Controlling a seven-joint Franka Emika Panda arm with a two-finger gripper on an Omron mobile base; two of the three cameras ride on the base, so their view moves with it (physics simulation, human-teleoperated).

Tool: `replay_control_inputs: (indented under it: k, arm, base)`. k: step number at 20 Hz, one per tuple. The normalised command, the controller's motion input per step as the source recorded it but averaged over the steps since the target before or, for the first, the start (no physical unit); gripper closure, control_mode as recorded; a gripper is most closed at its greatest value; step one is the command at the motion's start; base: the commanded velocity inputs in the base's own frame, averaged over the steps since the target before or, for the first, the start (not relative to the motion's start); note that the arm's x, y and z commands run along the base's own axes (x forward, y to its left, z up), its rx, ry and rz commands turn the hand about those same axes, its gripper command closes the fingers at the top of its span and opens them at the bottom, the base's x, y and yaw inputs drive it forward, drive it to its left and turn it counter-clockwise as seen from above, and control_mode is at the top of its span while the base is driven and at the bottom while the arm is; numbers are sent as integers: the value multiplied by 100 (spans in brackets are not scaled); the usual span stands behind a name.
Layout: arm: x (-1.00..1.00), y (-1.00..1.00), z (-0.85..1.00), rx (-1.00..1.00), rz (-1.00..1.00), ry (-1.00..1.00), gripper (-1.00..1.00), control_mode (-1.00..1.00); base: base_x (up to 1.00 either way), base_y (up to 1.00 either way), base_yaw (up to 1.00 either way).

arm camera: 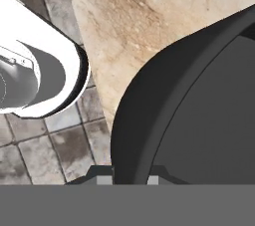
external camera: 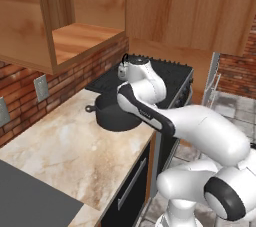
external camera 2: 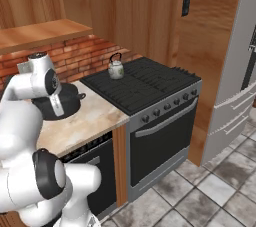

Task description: Pick the kettle from the cabinet and place it on a stove burner. Then pick the pot from the counter and place it on another stove burner. Finally, turn both burners on.

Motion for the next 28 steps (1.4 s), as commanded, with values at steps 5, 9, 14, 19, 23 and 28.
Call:
replay_control_inputs:
  k: [5, 9, 14, 19, 23, 28]
  arm:
    - [-46, -22, 31, 0, 0, 0, 100, -100]
    - [-53, -21, 24, 0, 0, 0, 100, -100]
    - [-52, -19, 26, 0, 0, 0, 100, -100]
    - [-51, -18, 30, 0, 0, 0, 100, -100]
    - [-50, -15, 29, 0, 0, 0, 100, -100]
    - [-52, -9, 14, 0, 0, 0, 100, -100]
  base:
    - [0, 0, 0]
    - [0, 0, 0]
    - [0, 0, 0]
    - [0, 0, 0]
    - [0, 0, 0]
    - [0, 0, 0]
